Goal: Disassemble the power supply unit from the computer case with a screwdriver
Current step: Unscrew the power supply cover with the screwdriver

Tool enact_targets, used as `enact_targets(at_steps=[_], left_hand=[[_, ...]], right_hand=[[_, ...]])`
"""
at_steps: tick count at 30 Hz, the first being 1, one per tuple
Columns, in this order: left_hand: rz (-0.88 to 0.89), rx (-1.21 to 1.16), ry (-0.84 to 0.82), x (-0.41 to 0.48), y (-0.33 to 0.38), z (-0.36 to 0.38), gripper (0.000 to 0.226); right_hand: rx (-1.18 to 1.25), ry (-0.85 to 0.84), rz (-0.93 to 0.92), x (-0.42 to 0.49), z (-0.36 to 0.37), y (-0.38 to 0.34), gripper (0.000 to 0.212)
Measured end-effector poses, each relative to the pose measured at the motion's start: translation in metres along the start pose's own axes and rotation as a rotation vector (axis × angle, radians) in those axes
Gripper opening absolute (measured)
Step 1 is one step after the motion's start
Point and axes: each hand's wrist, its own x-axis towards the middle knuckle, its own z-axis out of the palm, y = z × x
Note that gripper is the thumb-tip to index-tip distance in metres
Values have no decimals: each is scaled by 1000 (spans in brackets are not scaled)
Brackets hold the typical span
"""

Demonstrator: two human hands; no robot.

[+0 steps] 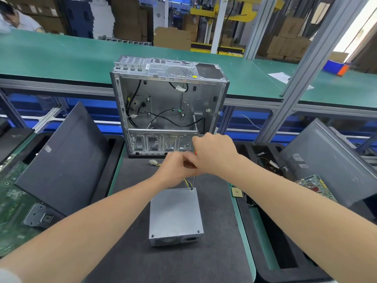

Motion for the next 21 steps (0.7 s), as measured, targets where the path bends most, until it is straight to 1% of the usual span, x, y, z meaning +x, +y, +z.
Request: enact_targets(at_steps=[3, 6, 8, 10, 12, 14, 16, 19, 21], left_hand=[[-22, 2, -13, -1, -1, -3, 10], [-56, 14, -28, -1, -5, -8, 12], [-54, 13, -39, -2, -5, -10, 14], [-66, 10, -46, -2, -6, -10, 16], [-74, 0, -64, -2, -7, -9, 19], [-71, -10, -66, -2, -7, -7, 23], [-59, 2, -60, -4, -6, -5, 21], [-47, 42, -44, -4, -7, -6, 10], [-58, 40, -23, -3, -6, -5, 9]], right_hand=[[153, -79, -41, 3, -1, 7, 23], [333, -157, -126, 2, -6, 15, 14], [401, -198, -183, 1, -9, 16, 13], [457, -232, -203, 1, -13, 18, 16], [465, -237, -209, 3, -15, 18, 21], [447, -244, -230, 3, -16, 17, 18], [449, -252, -251, 3, -16, 16, 15], [473, -247, -289, 3, -16, 17, 13], [486, -242, -295, 3, -16, 18, 13]])
